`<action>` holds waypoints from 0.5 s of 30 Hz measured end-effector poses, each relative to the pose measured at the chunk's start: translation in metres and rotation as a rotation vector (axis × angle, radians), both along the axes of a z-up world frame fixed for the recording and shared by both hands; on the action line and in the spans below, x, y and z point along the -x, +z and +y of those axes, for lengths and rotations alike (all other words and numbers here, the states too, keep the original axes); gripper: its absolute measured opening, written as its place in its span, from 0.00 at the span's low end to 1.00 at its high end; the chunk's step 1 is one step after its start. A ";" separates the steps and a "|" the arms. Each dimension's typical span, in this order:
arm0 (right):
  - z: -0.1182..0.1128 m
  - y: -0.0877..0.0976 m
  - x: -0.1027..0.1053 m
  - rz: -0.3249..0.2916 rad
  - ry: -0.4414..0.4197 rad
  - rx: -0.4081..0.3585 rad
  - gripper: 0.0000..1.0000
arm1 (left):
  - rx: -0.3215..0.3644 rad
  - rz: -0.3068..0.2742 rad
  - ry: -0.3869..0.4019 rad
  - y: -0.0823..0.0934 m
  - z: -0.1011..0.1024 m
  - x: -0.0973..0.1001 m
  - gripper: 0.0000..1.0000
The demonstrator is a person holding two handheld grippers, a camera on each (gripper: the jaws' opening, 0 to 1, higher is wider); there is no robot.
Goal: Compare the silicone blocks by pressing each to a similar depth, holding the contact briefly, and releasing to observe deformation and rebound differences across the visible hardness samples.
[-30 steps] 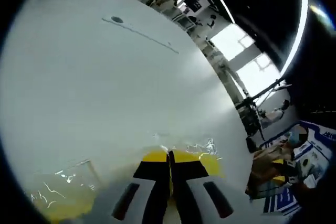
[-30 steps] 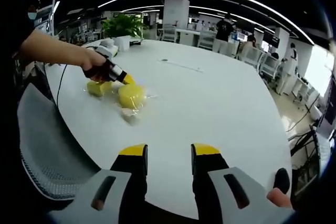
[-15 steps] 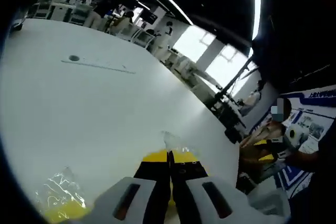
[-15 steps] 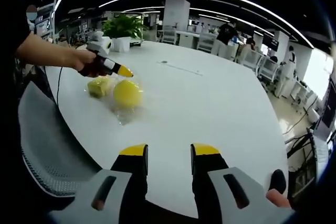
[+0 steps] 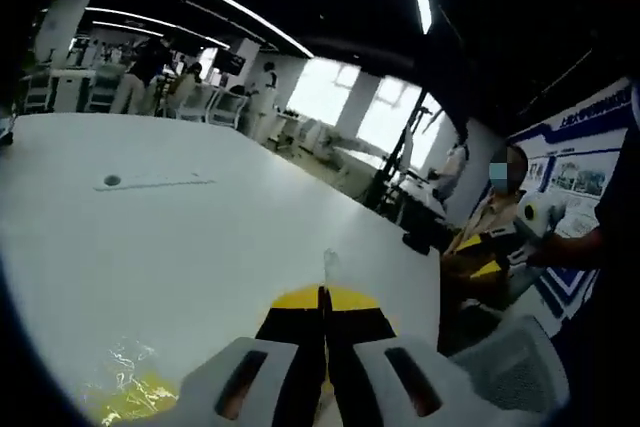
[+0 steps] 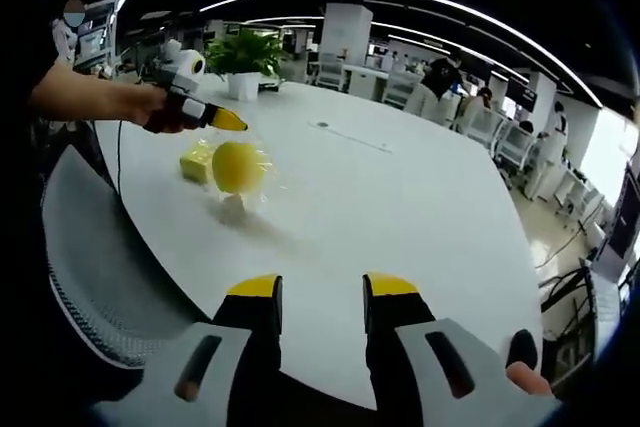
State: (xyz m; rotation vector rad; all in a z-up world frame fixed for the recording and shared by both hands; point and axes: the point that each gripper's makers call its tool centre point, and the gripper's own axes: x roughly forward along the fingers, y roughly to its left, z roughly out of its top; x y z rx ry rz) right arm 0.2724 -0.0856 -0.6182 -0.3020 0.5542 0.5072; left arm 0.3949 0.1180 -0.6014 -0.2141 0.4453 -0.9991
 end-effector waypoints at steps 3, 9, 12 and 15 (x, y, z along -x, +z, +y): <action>0.003 0.002 0.002 -0.005 0.012 0.007 0.28 | -0.002 -0.031 0.013 0.011 0.006 0.003 0.00; 0.008 0.006 0.003 -0.018 0.034 0.018 0.28 | 0.005 -0.101 0.067 0.037 0.026 0.000 0.00; 0.013 0.007 0.004 -0.023 0.051 0.022 0.28 | 0.005 -0.168 0.067 0.068 0.034 0.003 0.00; 0.018 0.010 0.003 -0.030 0.060 0.019 0.28 | 0.022 -0.192 0.068 0.084 0.035 0.004 0.00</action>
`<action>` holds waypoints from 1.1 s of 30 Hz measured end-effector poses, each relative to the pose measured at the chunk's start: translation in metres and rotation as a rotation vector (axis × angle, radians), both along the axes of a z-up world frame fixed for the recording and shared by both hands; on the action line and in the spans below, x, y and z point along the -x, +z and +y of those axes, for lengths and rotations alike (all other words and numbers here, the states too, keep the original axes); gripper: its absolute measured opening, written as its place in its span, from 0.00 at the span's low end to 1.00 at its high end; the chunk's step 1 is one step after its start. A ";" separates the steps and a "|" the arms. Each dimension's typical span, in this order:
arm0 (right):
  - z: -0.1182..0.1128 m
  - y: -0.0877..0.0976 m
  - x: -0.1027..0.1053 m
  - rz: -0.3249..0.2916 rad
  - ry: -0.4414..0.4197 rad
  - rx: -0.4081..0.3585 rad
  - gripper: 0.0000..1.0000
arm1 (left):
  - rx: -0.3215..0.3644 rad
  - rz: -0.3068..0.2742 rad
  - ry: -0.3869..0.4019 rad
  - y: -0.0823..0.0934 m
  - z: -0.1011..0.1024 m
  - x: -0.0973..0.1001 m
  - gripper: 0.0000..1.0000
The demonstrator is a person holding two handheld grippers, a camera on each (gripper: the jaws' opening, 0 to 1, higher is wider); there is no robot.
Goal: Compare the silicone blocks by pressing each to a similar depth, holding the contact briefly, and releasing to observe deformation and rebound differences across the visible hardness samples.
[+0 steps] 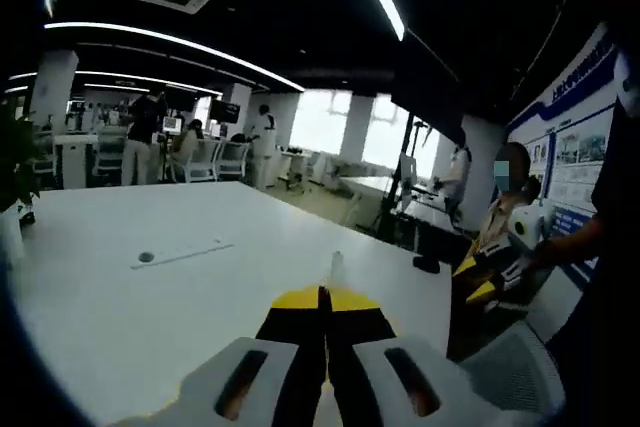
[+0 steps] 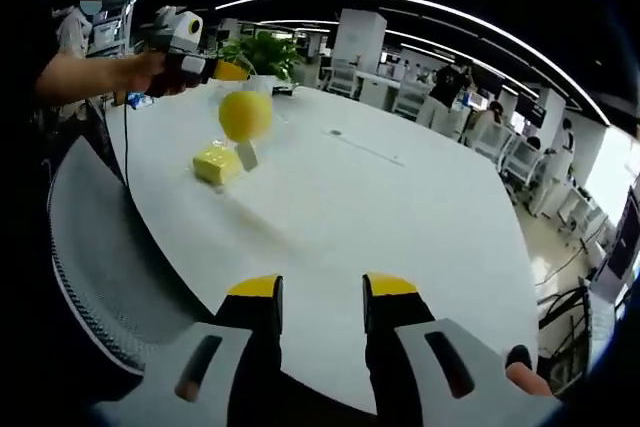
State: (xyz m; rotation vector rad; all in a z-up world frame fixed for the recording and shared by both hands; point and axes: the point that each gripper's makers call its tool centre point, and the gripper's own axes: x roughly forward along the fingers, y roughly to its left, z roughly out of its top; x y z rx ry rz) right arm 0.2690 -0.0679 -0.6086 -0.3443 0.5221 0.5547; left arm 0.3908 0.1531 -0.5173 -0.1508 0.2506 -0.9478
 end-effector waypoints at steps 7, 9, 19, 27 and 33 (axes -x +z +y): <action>0.010 0.003 0.002 -0.012 0.019 -0.005 0.28 | 0.054 -0.064 -0.018 0.049 -0.006 0.005 0.00; 0.013 0.004 0.003 -0.014 0.020 -0.008 0.28 | 0.070 -0.075 -0.019 0.061 -0.007 0.006 0.00; 0.024 0.000 0.013 -0.006 0.034 -0.020 0.27 | 0.172 -0.080 -0.041 0.100 -0.013 0.015 0.00; 0.027 0.001 0.016 -0.006 0.025 -0.040 0.27 | 0.170 -0.079 -0.051 0.103 -0.017 0.017 0.00; 0.028 0.000 0.018 -0.006 0.015 -0.042 0.27 | 0.180 -0.047 -0.072 0.090 -0.029 0.020 0.00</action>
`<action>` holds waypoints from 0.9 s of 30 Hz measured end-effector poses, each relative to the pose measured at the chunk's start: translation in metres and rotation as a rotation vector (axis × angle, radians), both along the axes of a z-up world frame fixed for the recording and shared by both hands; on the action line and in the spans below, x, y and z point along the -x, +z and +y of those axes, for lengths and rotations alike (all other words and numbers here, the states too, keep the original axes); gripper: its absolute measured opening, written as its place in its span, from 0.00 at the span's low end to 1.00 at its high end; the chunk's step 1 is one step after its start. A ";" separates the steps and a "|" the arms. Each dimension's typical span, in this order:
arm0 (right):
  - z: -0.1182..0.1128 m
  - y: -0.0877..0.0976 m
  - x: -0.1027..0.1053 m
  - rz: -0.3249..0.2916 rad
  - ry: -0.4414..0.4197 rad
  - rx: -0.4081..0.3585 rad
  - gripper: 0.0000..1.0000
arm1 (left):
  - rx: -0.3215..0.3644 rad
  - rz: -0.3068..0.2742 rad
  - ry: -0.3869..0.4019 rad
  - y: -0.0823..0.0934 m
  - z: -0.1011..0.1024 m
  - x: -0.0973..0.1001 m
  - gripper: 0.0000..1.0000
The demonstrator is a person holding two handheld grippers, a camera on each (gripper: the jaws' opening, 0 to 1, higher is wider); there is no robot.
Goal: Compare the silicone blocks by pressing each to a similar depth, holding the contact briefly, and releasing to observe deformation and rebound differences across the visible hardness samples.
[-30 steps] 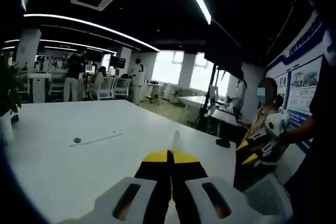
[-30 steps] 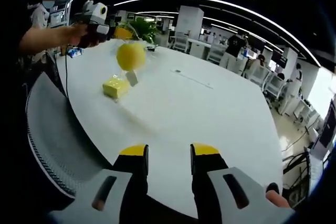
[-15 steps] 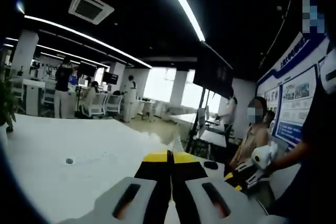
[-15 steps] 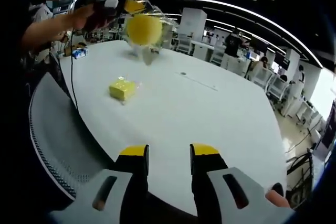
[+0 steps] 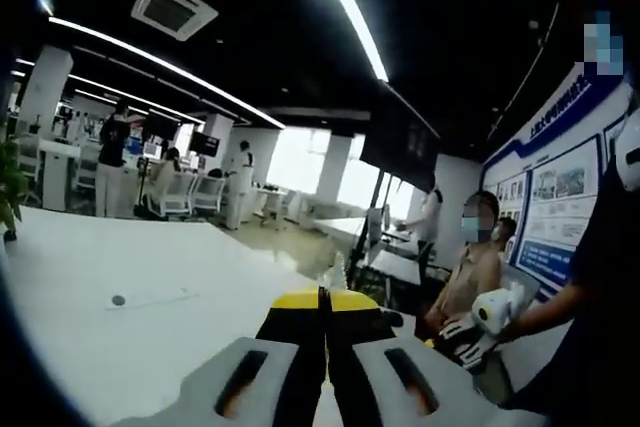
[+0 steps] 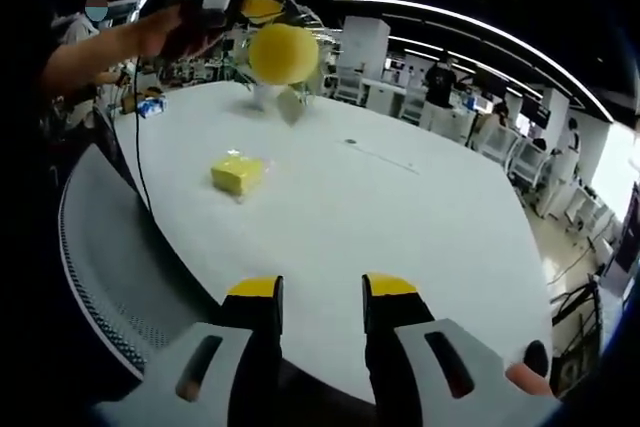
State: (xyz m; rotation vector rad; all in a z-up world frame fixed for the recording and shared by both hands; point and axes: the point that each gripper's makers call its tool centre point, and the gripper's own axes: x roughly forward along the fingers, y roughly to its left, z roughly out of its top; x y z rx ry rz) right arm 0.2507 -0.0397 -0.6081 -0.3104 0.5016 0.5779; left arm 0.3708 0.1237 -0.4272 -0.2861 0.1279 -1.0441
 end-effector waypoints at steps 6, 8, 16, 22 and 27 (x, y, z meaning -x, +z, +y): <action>0.001 0.007 0.003 -0.003 0.003 -0.035 0.30 | 0.012 0.024 -0.028 -0.005 -0.009 0.005 0.00; 0.002 0.012 0.002 -0.007 -0.001 -0.066 0.33 | 0.014 0.020 -0.032 -0.005 -0.010 0.006 0.00; 0.011 0.046 -0.015 -0.042 0.023 -0.206 0.47 | 0.024 0.026 -0.045 -0.002 -0.012 0.005 0.00; 0.028 0.065 -0.031 -0.045 0.179 -0.173 0.49 | 0.034 0.035 -0.056 -0.002 -0.013 0.007 0.00; 0.036 0.078 -0.052 -0.050 0.246 -0.163 0.49 | 0.043 0.040 -0.065 -0.001 -0.013 0.010 0.00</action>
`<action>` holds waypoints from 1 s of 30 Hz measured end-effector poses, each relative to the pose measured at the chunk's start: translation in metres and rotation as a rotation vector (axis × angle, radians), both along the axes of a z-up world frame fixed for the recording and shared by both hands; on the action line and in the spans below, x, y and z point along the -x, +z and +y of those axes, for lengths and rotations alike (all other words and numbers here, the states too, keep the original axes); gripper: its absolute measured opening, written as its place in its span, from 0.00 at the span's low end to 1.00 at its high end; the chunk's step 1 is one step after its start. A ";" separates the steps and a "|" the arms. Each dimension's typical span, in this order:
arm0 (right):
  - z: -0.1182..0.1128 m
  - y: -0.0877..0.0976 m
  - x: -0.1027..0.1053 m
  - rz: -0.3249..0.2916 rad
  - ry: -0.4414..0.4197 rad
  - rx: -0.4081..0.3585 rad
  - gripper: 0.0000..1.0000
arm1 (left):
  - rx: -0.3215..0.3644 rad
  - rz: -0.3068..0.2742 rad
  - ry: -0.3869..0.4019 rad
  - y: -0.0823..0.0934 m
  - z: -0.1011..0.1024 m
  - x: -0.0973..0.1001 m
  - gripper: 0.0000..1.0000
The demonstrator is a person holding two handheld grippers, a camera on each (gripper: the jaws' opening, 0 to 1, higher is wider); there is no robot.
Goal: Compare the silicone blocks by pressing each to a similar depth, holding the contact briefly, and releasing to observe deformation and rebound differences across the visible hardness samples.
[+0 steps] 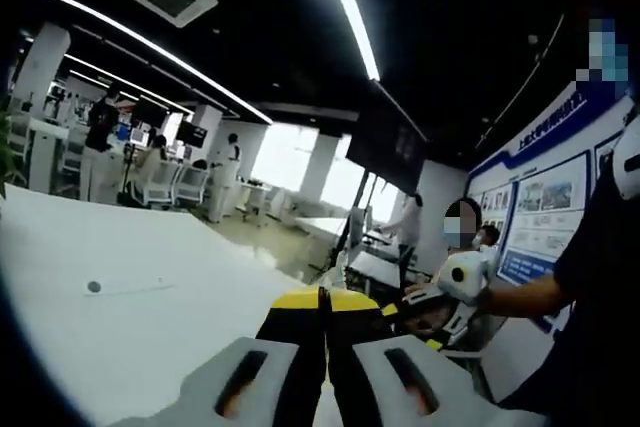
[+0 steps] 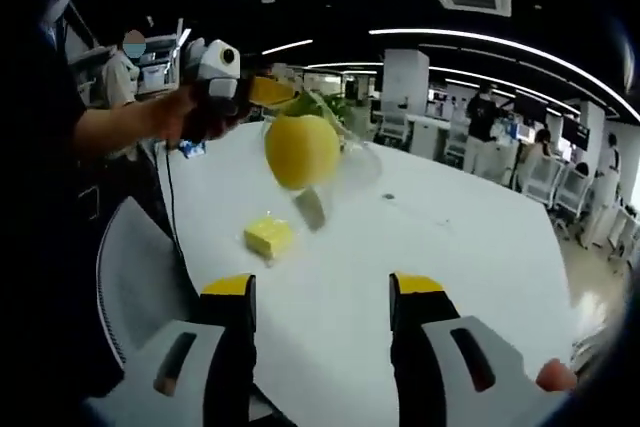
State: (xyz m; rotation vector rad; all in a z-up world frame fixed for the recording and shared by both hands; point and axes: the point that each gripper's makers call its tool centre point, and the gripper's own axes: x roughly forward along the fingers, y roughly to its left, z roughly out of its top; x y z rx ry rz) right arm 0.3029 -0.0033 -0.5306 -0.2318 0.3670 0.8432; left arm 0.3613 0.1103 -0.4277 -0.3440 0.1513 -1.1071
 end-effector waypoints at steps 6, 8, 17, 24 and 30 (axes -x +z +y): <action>0.017 0.022 -0.029 -0.034 0.085 -0.016 0.49 | 0.014 0.009 -0.010 0.003 0.000 0.003 0.00; 0.021 0.027 -0.035 -0.033 0.098 -0.041 0.49 | 0.020 0.010 -0.014 0.005 0.000 0.005 0.00; 0.061 0.041 -0.048 0.021 0.253 -0.136 0.47 | 0.033 0.020 -0.043 0.008 -0.004 0.011 0.00; 0.088 0.037 -0.052 0.085 0.343 -0.173 0.43 | 0.046 0.015 -0.071 0.013 -0.008 0.014 0.00; 0.104 0.044 -0.049 0.142 0.393 -0.274 0.37 | 0.053 0.022 -0.098 0.011 -0.009 0.013 0.00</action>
